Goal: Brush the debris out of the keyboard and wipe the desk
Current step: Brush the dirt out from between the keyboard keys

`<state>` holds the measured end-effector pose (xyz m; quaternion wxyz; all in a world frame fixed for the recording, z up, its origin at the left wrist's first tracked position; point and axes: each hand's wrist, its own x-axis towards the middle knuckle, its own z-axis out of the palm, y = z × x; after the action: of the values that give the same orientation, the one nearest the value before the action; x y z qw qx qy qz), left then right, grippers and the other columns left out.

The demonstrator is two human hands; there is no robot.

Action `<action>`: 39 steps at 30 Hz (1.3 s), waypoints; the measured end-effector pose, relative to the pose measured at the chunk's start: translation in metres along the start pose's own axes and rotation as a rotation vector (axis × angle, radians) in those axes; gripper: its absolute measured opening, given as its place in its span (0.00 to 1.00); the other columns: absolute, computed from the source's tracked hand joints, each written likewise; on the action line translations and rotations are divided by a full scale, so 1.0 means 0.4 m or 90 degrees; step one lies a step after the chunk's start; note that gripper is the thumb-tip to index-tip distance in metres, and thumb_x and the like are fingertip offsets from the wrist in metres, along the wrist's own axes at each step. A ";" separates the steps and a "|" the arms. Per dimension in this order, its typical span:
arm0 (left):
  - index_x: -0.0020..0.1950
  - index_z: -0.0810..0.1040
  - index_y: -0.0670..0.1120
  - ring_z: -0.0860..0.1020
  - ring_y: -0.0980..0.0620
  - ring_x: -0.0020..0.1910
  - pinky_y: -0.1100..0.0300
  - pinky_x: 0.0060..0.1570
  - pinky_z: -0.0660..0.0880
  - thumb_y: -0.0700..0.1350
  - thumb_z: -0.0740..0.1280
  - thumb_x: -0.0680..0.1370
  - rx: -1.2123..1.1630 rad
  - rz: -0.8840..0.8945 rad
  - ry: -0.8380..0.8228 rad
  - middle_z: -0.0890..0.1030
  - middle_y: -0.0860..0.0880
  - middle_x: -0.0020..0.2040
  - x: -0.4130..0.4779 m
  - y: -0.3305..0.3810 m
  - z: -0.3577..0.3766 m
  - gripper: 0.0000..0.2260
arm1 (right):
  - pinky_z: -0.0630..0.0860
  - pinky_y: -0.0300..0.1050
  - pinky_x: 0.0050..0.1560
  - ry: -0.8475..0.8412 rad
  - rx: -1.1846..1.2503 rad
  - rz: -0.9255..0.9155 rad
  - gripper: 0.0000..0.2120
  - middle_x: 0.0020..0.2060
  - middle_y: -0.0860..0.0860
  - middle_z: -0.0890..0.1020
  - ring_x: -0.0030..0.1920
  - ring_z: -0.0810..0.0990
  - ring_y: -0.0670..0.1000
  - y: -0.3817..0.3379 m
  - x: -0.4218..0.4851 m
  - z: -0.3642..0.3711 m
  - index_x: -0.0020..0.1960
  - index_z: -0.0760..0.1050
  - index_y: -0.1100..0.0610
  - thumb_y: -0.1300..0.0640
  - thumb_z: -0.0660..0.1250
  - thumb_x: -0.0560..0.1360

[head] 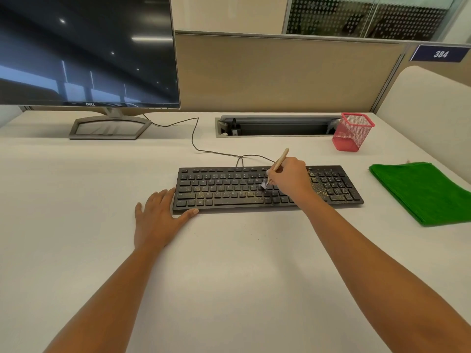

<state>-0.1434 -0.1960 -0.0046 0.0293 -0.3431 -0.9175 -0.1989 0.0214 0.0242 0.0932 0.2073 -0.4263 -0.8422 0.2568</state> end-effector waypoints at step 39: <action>0.73 0.62 0.54 0.58 0.53 0.74 0.45 0.72 0.50 0.79 0.47 0.65 0.005 -0.010 -0.008 0.66 0.52 0.72 0.004 -0.003 0.004 0.44 | 0.81 0.44 0.48 -0.083 0.090 0.008 0.11 0.47 0.59 0.83 0.45 0.84 0.54 -0.022 0.013 -0.044 0.54 0.79 0.64 0.59 0.68 0.74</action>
<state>-0.1455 -0.1952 -0.0064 0.0234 -0.3367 -0.9213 -0.1932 0.0233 0.0285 0.1131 0.1800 -0.3984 -0.8308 0.3444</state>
